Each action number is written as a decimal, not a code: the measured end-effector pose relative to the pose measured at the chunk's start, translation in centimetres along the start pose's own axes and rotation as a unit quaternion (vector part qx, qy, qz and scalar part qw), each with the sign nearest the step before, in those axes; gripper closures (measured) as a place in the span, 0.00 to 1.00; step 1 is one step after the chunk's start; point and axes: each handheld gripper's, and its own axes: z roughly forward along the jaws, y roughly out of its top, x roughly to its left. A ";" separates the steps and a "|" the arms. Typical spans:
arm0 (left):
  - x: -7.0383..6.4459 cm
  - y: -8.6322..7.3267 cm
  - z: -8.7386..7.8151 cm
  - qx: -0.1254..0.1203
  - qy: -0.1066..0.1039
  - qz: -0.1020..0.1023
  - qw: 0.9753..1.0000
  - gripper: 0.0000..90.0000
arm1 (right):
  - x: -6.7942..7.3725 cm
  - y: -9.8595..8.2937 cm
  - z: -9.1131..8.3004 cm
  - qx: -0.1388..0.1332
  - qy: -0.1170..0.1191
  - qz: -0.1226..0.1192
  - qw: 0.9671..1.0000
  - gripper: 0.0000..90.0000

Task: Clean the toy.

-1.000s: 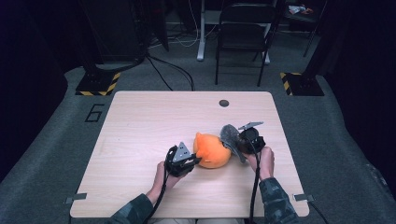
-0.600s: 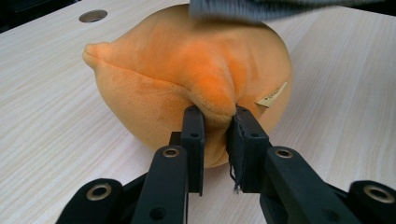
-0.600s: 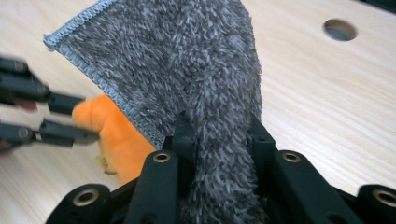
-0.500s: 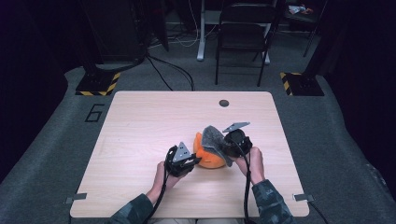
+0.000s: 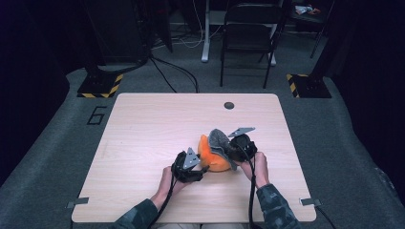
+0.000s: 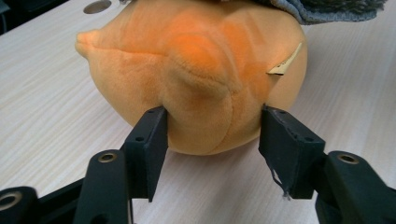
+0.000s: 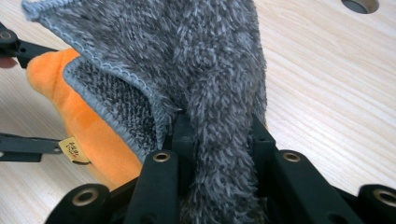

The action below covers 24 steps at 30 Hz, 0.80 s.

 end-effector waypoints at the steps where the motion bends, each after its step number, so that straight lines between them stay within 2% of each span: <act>1: 0.0 -0.1 0.1 0.000 0.003 -0.001 1.000 0.54 | -0.1 0.0 0.1 -0.003 0.004 0.000 1.000 0.80; 6: -0.3 -0.2 0.3 0.002 0.018 -0.003 1.000 0.77 | 0.3 0.0 0.4 -0.004 0.004 -0.003 1.000 0.80; 9: -0.3 -0.1 0.2 -0.002 0.018 -0.004 1.000 0.85 | 0.3 0.0 0.3 -0.008 -0.003 -0.005 1.000 0.79; 12: -0.2 0.1 -0.1 -0.006 0.010 -0.019 1.000 0.88 | 0.1 0.1 0.0 -0.014 -0.007 -0.004 1.000 0.79; 17: 0.2 0.6 -0.6 -0.008 -0.003 -0.033 0.999 0.90 | 0.2 0.6 -1.2 -0.031 -0.019 0.012 0.999 0.80; 18: 0.2 0.7 -0.7 -0.008 -0.006 -0.040 0.999 0.90 | 0.1 0.7 -1.6 -0.038 -0.020 0.004 0.999 0.80; 22: 0.4 1.1 -1.2 -0.012 -0.016 -0.066 0.998 0.90 | 0.6 1.3 -3.2 -0.062 -0.006 0.015 0.998 0.80; 24: 0.4 1.3 -1.4 -0.014 -0.020 -0.071 0.997 0.90 | 1.1 1.6 -3.6 -0.069 0.009 0.003 0.998 0.80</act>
